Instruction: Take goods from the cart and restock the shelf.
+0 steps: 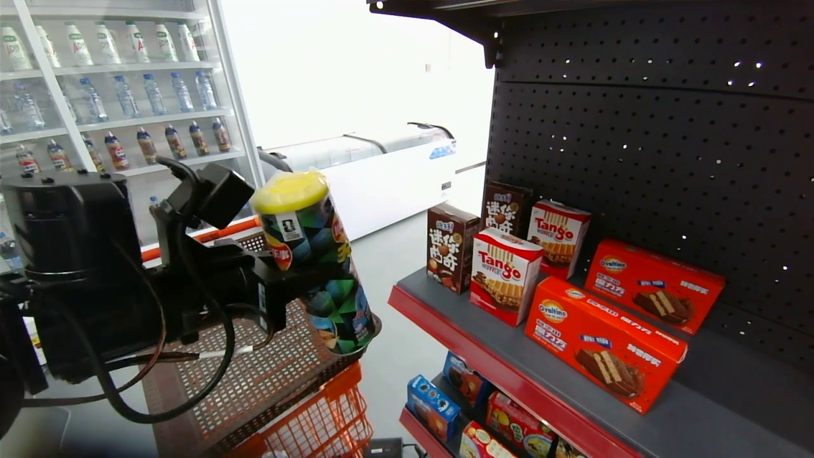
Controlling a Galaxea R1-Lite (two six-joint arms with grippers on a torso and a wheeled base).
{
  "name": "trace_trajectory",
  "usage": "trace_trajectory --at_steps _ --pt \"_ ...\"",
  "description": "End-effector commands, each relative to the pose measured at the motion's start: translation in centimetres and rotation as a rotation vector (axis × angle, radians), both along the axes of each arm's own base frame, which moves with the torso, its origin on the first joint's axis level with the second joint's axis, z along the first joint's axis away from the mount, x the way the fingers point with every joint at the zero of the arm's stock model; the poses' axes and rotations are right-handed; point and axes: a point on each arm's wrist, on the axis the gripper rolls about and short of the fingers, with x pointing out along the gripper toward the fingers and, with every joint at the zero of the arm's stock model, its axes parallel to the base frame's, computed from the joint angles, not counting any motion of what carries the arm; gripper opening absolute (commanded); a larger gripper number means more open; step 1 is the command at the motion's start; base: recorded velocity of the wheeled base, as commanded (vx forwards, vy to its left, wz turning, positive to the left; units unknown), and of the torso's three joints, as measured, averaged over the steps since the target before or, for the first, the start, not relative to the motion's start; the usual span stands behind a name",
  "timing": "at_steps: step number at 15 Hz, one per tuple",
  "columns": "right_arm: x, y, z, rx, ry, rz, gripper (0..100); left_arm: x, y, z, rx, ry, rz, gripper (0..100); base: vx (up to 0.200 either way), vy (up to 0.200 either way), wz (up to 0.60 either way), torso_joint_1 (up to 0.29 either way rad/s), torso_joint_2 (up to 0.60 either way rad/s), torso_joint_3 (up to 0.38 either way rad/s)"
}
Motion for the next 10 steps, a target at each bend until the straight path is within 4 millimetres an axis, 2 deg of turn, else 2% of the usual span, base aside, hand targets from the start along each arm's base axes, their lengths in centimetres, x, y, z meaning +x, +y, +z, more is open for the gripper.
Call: trace_trajectory --at_steps 1,3,8,10 --pt "0.0 0.0 0.0 0.000 0.000 0.000 100 -1.0 0.4 1.0 -0.018 -0.034 -0.014 0 0.000 0.000 0.00 0.000 0.00 0.000" --pt "0.0 0.0 0.0 0.000 0.000 0.000 100 -1.3 0.3 1.3 -0.024 -0.048 -0.042 0 0.000 0.000 0.00 0.000 0.00 0.000" --pt "0.0 0.0 0.0 0.000 0.000 0.000 100 -4.5 -0.2 -0.7 -0.029 0.028 -0.238 0 0.000 0.000 0.00 0.000 0.00 0.000" --pt "0.0 0.0 0.0 0.000 0.000 0.000 100 -5.0 -0.1 -1.1 -0.033 0.046 -0.278 0 0.000 0.000 0.00 0.000 0.00 0.000"
